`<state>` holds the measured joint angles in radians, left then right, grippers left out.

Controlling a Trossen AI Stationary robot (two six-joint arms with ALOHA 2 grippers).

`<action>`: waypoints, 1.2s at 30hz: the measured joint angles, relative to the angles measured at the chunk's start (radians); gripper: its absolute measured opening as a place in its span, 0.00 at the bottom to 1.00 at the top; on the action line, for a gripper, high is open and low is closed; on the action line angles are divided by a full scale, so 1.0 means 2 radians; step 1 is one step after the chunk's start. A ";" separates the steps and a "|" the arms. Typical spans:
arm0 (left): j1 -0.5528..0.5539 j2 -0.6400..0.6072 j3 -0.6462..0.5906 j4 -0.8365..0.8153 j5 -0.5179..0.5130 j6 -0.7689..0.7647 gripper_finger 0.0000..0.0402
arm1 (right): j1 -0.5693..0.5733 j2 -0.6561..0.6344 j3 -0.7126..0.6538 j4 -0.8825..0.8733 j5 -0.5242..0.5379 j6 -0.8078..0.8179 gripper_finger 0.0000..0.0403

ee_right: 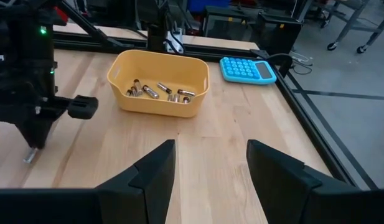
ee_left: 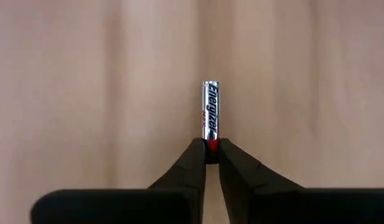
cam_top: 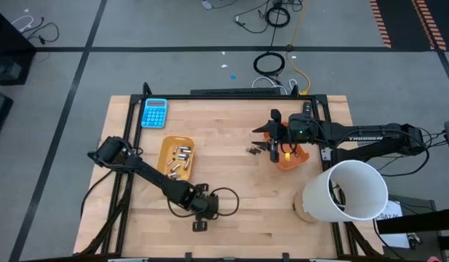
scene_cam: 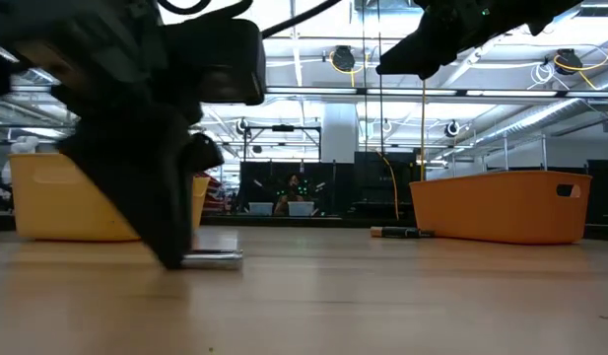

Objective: Sort batteries
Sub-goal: Put the silver battery into the yellow bin

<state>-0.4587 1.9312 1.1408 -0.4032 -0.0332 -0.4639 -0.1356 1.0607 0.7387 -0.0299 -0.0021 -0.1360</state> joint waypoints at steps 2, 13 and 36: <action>0.000 0.000 0.000 -0.005 -0.035 0.002 0.05 | 0.000 0.000 0.000 0.000 0.000 0.000 0.47; 0.006 -0.002 0.002 -0.042 -0.096 0.033 0.00 | 0.000 0.000 0.000 -0.002 0.000 0.001 0.47; -0.017 -0.051 0.041 -0.025 0.113 0.031 0.02 | 0.000 0.000 0.000 -0.002 0.000 0.002 0.47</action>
<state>-0.4934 1.8301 1.2228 -0.4525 0.1935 -0.4022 -0.1356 1.0607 0.7387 -0.0345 -0.0013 -0.1326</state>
